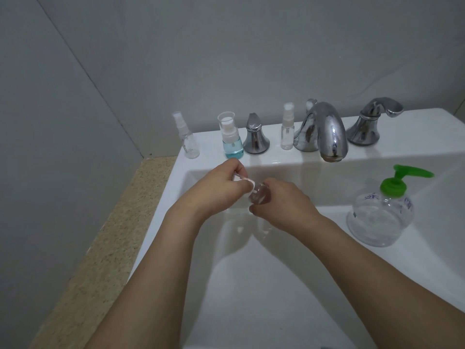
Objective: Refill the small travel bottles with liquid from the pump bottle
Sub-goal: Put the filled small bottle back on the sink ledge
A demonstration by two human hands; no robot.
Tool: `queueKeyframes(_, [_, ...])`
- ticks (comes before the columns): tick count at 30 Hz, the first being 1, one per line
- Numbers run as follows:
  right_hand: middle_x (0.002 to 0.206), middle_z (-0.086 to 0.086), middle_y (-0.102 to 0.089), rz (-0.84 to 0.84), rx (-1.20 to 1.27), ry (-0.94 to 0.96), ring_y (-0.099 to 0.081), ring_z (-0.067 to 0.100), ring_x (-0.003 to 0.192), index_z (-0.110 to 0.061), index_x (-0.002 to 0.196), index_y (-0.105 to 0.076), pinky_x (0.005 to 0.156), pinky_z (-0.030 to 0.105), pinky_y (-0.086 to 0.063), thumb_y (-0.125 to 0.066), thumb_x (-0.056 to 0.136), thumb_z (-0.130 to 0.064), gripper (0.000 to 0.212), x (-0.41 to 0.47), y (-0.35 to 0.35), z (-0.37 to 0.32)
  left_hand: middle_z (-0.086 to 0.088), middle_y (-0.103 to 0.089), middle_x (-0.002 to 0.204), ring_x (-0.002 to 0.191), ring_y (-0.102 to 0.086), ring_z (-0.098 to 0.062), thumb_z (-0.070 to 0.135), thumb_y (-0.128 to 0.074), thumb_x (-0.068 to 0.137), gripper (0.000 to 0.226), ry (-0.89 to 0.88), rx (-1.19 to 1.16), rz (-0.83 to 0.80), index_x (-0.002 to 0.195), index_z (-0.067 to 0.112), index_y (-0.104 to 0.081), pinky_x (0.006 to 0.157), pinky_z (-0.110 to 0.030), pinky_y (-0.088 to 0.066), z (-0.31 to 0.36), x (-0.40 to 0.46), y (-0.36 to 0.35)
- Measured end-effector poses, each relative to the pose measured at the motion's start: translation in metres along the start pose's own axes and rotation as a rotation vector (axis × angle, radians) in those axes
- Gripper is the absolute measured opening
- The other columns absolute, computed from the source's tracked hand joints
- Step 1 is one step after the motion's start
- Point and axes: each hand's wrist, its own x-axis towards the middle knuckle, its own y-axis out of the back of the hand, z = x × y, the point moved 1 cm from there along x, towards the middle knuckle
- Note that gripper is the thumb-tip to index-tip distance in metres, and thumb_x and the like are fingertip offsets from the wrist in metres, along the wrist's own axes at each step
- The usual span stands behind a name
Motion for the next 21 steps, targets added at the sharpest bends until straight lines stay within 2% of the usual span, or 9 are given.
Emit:
queueKeyframes(5, [0.092, -0.012, -0.053, -0.007, -0.035, 0.005, -0.057, 0.019, 0.097, -0.029, 0.093, -0.049, 0.086, 0.038, -0.046, -0.069, 0.075, -0.039, 0.028, 0.0003, -0.0004, -0.0003, 0.002, -0.062, 0.077, 0.061, -0.053, -0.013, 0.038, -0.052, 0.103, 0.026, 0.05, -0.044, 0.006, 0.088, 0.017, -0.053, 0.065, -0.032, -0.046, -0.0004, -0.0002, -0.0014])
queueKeyframes(11, [0.096, -0.013, -0.056, 0.003, -0.027, -0.001, -0.057, 0.018, 0.099, -0.03, 0.095, -0.052, 0.089, 0.039, -0.046, -0.069, 0.076, -0.04, 0.028, -0.0001, 0.001, -0.001, -0.002, -0.063, 0.092, 0.076, -0.055, -0.019, 0.031, -0.06, 0.097, 0.012, 0.029, -0.006, -0.007, 0.094, 0.02, -0.058, 0.077, -0.042, -0.053, -0.0003, 0.0016, 0.0005])
queueKeyframes(15, [0.095, -0.013, -0.056, 0.001, -0.019, -0.006, -0.057, 0.018, 0.098, -0.029, 0.096, -0.053, 0.089, 0.04, -0.046, -0.069, 0.076, -0.041, 0.028, 0.0003, 0.0015, -0.0006, 0.0, -0.06, 0.09, 0.08, -0.057, -0.02, 0.03, -0.066, 0.09, 0.011, 0.007, -0.018, -0.015, 0.094, 0.022, -0.059, 0.086, -0.05, -0.056, 0.0019, 0.0006, 0.0014])
queueKeyframes(18, [0.095, -0.015, -0.056, 0.005, -0.001, 0.0, -0.058, 0.017, 0.098, -0.028, 0.098, -0.056, 0.09, 0.041, -0.047, -0.068, 0.075, -0.041, 0.029, 0.0002, 0.0015, -0.0012, 0.002, -0.06, 0.092, 0.079, -0.057, -0.019, 0.039, -0.064, 0.073, 0.027, 0.013, -0.044, -0.011, 0.095, 0.025, -0.059, 0.081, -0.047, -0.056, 0.0063, -0.0016, 0.0018])
queueKeyframes(21, [0.094, -0.016, -0.054, 0.01, 0.005, 0.007, -0.057, 0.016, 0.098, -0.029, 0.099, -0.055, 0.091, 0.041, -0.047, -0.068, 0.076, -0.041, 0.03, 0.0, 0.0018, -0.0023, 0.0, -0.066, 0.09, 0.073, -0.056, -0.019, 0.045, -0.063, 0.088, 0.025, 0.056, -0.068, 0.019, 0.094, 0.022, -0.058, 0.072, -0.039, -0.049, 0.0022, 0.0004, 0.0019])
